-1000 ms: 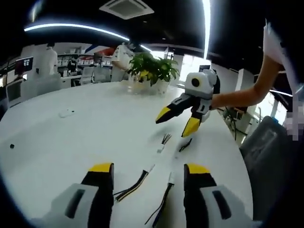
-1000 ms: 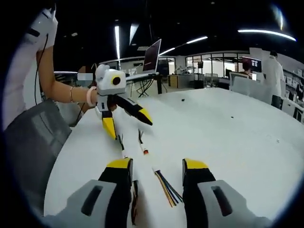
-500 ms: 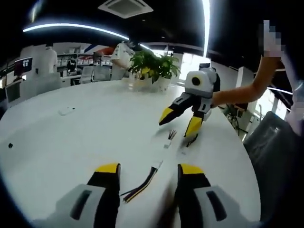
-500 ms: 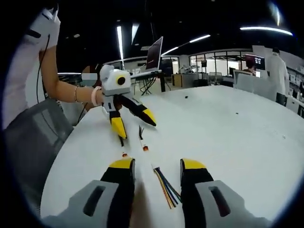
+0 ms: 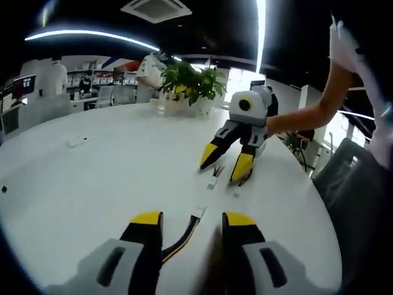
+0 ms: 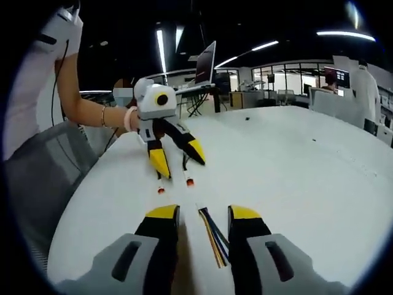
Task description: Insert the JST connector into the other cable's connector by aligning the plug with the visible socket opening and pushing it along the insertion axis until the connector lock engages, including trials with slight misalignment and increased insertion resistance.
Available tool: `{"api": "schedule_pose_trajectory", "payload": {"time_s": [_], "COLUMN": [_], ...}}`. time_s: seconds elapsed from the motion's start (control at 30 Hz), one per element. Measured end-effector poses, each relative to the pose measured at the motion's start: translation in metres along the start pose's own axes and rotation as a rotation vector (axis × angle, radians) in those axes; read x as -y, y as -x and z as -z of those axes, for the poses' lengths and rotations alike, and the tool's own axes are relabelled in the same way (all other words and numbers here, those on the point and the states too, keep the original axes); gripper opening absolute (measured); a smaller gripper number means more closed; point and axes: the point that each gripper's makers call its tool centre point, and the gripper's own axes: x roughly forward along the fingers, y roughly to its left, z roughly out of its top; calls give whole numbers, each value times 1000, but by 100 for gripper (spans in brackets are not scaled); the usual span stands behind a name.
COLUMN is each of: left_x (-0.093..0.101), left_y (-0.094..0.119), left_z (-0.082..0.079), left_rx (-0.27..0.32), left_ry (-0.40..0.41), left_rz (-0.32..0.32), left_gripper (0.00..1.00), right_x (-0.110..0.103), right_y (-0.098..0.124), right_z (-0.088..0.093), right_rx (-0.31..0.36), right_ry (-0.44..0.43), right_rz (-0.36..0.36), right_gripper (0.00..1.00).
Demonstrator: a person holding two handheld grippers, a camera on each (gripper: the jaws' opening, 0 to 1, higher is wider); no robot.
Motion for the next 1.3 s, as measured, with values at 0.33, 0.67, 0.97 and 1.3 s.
{"api": "schedule_pose_trajectory", "payload": {"time_s": [0.33, 0.67, 0.97, 1.3], "left_x": [-2, -3, -1, 5], "left_y": [-2, -9, -13, -14], "left_z": [1, 2, -1, -2], "left_rx": [15, 51, 85, 114], "left_ry": [-39, -56, -71, -64], "left_rz": [35, 67, 93, 134], "left_gripper": [23, 17, 14, 12], "right_x": [1, -2, -7, -12], "right_y": [-3, -7, -9, -13], "right_z": [7, 10, 10, 7], "right_rx": [-17, -2, 30, 60], "right_ry": [14, 47, 78, 84], "right_rz": [-10, -49, -79, -96], "right_gripper": [25, 17, 10, 9]}}
